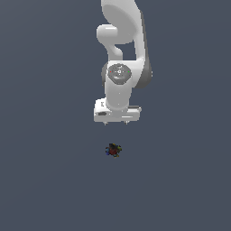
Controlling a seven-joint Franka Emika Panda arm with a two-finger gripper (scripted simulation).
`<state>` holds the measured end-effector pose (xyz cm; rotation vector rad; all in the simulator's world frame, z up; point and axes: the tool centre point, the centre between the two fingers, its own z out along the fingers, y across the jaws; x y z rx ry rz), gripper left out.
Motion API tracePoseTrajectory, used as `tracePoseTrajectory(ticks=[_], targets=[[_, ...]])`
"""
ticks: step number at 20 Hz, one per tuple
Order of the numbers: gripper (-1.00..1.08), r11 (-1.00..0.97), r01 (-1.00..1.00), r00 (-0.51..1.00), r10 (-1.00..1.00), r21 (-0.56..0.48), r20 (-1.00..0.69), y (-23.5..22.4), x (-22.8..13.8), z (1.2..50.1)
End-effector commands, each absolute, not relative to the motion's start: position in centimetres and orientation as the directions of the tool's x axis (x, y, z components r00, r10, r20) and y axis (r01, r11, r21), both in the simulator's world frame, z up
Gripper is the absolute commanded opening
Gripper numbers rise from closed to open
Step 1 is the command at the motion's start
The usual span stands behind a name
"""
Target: Pick up the object and move it to a goal position.
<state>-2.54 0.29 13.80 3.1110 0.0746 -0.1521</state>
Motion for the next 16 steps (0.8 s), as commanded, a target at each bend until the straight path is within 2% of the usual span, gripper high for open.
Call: tracePoseTrajectory(ticks=[1, 10, 16], targets=[[1.0, -0.999, 0.049, 0.994, 0.047, 0.024, -0.098, 0.3, -2.5, 13.8], [1.0, -0.995, 0.103, 0.991, 0.102, 0.01, -0.092, 3.1, -2.2, 15.1], [1.0, -0.994, 0.11, 0.99, 0.108, 0.01, -0.091, 3.0, -2.2, 15.0]])
